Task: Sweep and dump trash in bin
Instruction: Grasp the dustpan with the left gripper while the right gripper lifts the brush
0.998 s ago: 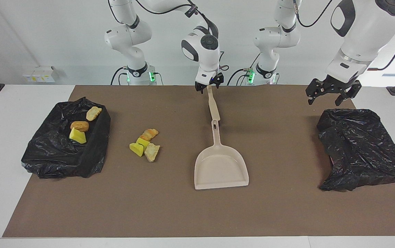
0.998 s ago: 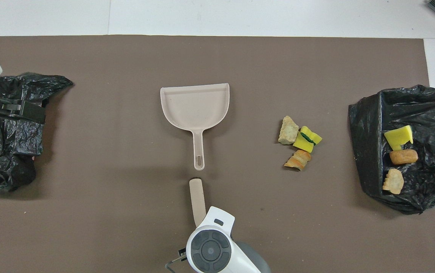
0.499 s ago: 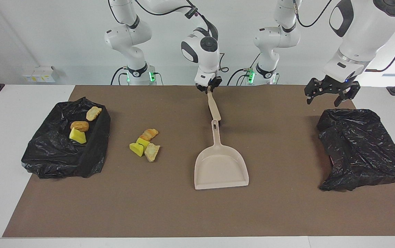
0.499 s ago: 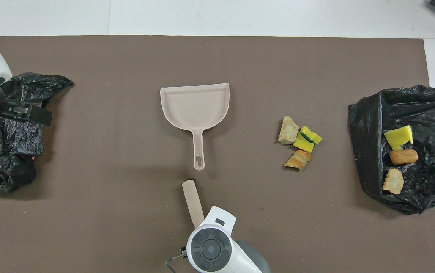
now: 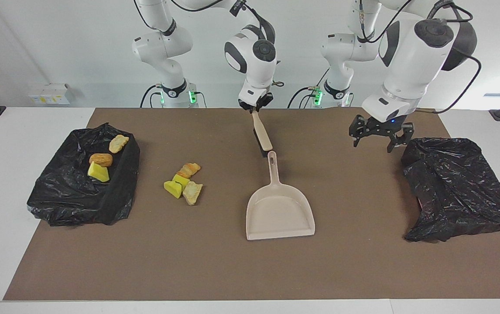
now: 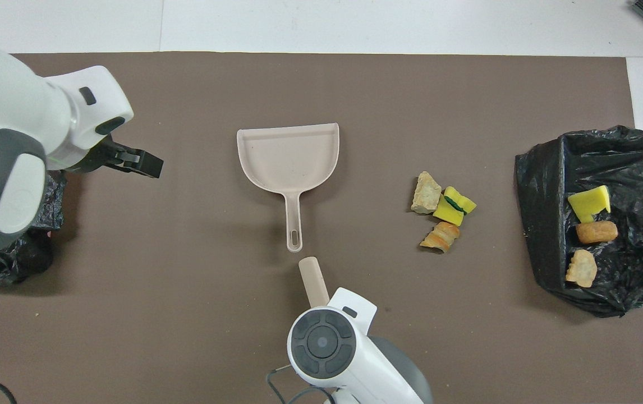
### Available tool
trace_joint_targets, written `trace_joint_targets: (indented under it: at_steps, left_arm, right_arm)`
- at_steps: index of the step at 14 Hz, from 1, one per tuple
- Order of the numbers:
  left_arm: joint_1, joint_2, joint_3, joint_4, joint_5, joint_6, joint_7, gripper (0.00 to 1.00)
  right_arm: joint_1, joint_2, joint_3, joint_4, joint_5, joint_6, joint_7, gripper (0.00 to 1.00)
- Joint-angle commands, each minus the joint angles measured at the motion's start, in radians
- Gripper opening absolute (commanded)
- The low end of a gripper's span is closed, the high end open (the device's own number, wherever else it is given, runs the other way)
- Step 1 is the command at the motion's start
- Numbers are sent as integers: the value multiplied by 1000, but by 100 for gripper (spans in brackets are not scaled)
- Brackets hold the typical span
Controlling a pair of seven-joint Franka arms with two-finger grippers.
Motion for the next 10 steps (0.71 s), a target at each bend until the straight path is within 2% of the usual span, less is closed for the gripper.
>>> trace_joint_targets:
  at_steps: [1,3,5,7,10]
  left_arm:
    - [-62,47,15,-13,3,74,-59,100]
    - [-122,97,15,-15,3,126,-139,100]
    - [-177,136,15,-28,3,190,-215,100]
    - [-217,165,15,-54,3,246,-271,100]
    - [-291,194,15,-131,3,356,-407,100]
  right_arm:
    - [-117,-105,6,-11,-32,-106,-119,0]
    - [-212,-145,6,-13,-84,-151,-202,0]
    - [-307,-145,6,-13,-140,-145,-213,0]
    - [-402,-124,7,-19,-192,-76,-221,0]
    - [-523,-73,6,-19,-236,71,-337,0]
